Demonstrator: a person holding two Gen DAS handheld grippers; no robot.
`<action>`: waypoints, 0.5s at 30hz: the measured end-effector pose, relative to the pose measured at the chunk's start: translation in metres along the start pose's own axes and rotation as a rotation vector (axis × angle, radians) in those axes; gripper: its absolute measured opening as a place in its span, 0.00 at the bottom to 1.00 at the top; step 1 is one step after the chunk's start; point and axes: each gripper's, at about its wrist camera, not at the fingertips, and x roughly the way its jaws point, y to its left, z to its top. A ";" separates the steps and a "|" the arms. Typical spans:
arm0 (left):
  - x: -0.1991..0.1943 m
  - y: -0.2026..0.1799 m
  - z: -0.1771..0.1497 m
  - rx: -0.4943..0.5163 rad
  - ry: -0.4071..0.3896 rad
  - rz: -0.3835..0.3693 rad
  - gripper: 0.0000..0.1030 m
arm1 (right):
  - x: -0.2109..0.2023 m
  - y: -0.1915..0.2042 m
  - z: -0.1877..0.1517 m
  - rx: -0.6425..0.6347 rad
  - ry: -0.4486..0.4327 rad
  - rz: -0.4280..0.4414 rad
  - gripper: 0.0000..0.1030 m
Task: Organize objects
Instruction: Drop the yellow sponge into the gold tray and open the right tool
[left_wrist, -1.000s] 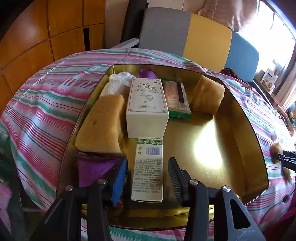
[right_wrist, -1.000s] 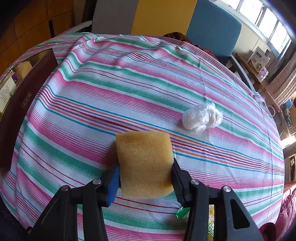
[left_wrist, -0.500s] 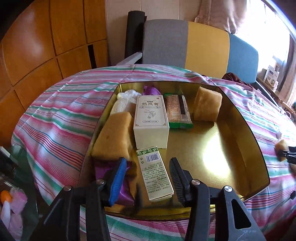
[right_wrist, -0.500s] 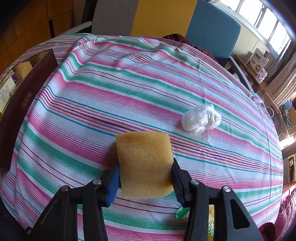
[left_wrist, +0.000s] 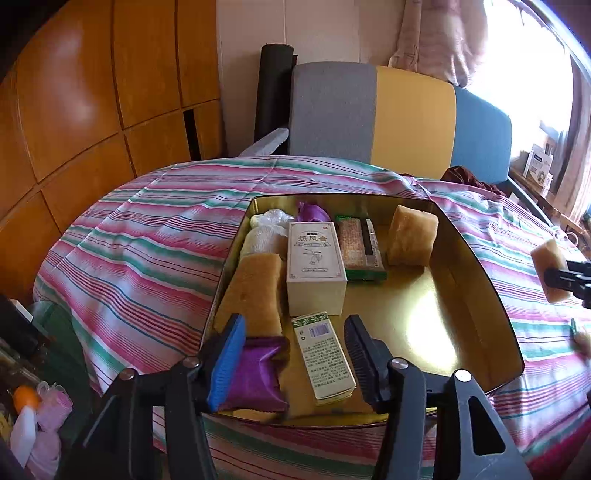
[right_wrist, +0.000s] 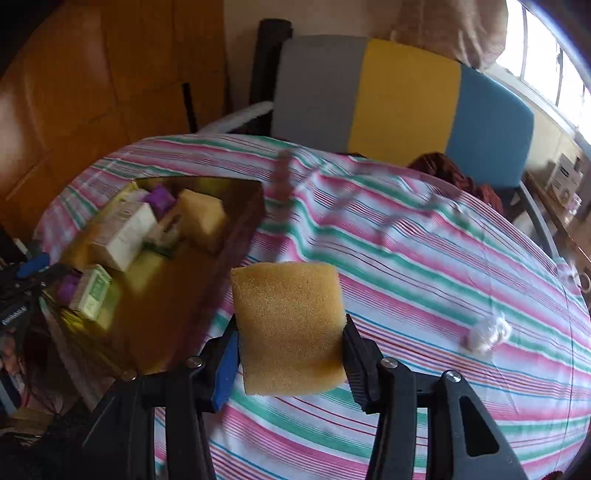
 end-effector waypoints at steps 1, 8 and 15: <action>-0.001 0.002 0.000 -0.007 0.000 0.003 0.57 | -0.002 0.015 0.006 -0.019 -0.015 0.034 0.49; -0.001 0.019 -0.006 -0.042 0.002 0.018 0.58 | 0.028 0.101 0.022 -0.153 0.031 0.153 0.49; 0.001 0.034 -0.009 -0.077 0.006 0.028 0.60 | 0.088 0.149 0.016 -0.233 0.190 0.166 0.52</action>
